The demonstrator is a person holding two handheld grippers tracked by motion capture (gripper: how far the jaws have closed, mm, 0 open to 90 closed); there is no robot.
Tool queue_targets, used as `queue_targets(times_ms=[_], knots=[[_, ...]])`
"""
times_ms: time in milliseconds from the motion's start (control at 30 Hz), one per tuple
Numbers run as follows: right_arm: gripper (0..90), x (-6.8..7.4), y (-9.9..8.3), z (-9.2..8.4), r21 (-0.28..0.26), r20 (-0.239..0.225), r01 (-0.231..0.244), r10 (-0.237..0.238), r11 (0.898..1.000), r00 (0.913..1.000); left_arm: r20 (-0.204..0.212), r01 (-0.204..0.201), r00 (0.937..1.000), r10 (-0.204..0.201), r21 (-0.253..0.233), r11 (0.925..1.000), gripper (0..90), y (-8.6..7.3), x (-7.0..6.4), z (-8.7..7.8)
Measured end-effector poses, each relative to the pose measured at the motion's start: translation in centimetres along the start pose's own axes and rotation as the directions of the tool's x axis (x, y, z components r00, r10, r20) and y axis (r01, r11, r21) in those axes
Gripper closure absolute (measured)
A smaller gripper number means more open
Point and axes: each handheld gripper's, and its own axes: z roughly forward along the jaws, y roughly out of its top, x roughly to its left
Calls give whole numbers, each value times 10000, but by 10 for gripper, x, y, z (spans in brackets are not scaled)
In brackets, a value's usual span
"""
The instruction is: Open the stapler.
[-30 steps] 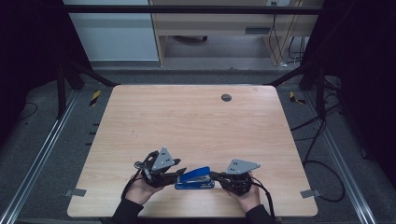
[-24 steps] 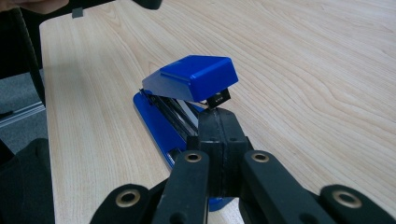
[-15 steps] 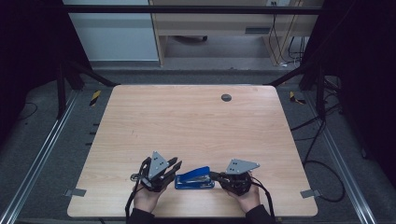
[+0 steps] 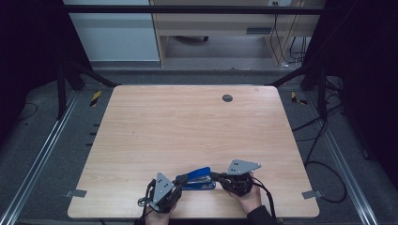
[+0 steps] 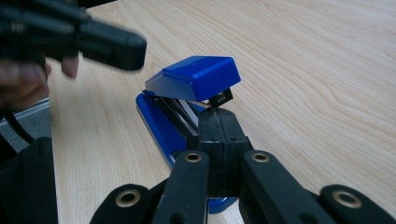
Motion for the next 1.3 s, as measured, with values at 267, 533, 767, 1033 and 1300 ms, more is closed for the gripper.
queue_targets(times_ms=[267,533,767,1033,1300], knots=[[900,0,1,0,-8,-23,15,-15,10000,10000,-55,-202,9998,202,16,9998,896,-13,-20,12],[900,-1,1,0,0,-37,17,-17,10000,10000,-485,-91,9988,77,-286,9995,896,-21,-36,21],[900,-2,2,-1,-78,-93,-22,22,10000,10000,-1027,37,9947,-60,-228,9997,896,-20,-43,27],[900,-2,2,0,-61,-166,-65,64,10000,9998,-1396,199,9900,-222,-183,9996,896,-23,-57,34],[900,-2,2,0,-45,-211,-46,45,10000,9998,-1553,455,9868,-457,-47,9990,896,-29,-62,44]])
